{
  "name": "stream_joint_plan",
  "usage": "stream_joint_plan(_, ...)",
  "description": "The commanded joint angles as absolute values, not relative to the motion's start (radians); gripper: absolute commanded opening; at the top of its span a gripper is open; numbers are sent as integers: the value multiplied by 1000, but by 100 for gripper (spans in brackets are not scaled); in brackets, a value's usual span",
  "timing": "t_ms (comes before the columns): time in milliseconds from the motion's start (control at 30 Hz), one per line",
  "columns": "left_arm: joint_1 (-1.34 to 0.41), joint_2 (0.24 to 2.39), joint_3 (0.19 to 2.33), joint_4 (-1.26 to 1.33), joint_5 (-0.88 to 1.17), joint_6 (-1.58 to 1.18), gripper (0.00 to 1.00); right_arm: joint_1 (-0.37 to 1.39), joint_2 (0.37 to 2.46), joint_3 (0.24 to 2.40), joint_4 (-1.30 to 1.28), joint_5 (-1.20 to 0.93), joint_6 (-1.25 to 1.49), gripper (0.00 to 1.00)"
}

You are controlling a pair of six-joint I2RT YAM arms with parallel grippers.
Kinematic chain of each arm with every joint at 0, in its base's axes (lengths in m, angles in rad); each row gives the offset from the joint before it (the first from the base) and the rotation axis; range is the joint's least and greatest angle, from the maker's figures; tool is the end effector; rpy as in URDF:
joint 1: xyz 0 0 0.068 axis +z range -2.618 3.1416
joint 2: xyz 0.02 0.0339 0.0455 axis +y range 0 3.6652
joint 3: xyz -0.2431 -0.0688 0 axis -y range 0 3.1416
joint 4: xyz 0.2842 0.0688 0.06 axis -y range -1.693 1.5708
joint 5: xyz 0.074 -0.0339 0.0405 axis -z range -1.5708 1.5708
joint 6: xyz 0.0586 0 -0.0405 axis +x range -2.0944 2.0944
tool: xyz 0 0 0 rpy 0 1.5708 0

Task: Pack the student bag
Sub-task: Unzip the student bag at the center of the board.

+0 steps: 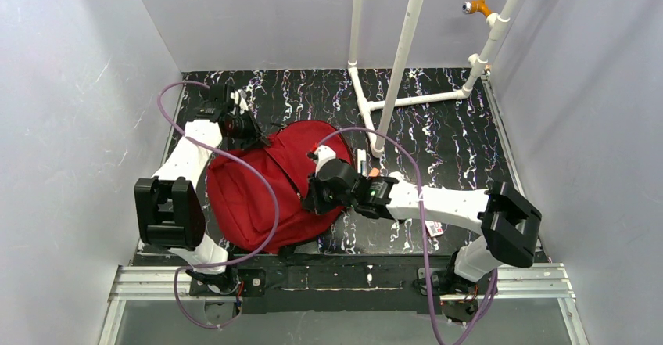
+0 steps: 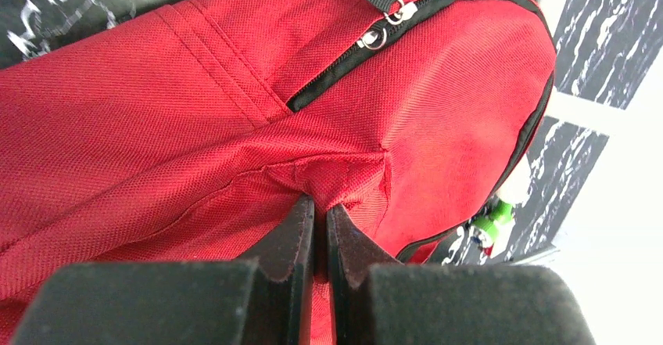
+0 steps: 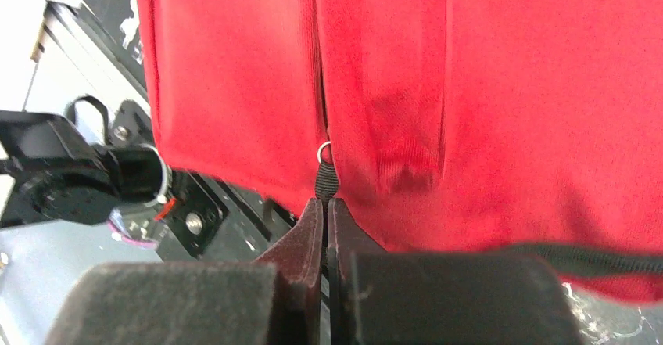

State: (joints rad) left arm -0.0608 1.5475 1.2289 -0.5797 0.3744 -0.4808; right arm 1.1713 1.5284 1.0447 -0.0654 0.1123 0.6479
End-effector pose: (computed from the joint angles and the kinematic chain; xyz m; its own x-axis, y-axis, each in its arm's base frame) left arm 0.3811 -0.0447 0.2239 -0.8236 -0.3811 -0.4200 -0.1094 0.8334 -0.5418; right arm 0.1624 0.3678 0.2083 -0.6919 -0.0970 -0.7154 -0.5778 0.6686 0.4682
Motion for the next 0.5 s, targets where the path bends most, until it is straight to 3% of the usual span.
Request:
stream_joint_plan(0, -44, 1595, 1390, -560, 270, -456, 0, 1186, 1469, 971, -9, 8, 608, 1)
stream_joint_plan(200, -44, 1663, 1517, -625, 304, -436, 2, 1189, 1475, 959, 15, -17, 521, 1)
stream_joint_plan(233, -44, 1656, 1500, -627, 317, -442, 12, 1185, 1481, 968, 15, -10, 507, 1)
stream_joint_plan(300, -50, 1625, 1444, -633, 323, -445, 32, 1178, 1494, 1002, 9, -5, 482, 25)
stream_joint_plan(367, -58, 1564, 1378, -656, 308, -429, 44, 1172, 1502, 1034, 12, -3, 457, 44)
stream_joint_plan(400, -60, 1520, 1343, -668, 296, -419, 47, 1170, 1505, 1050, 11, 24, 443, 51)
stream_joint_plan(467, -61, 1421, 1280, -693, 262, -397, 58, 1161, 1509, 1086, -11, 48, 408, 58)
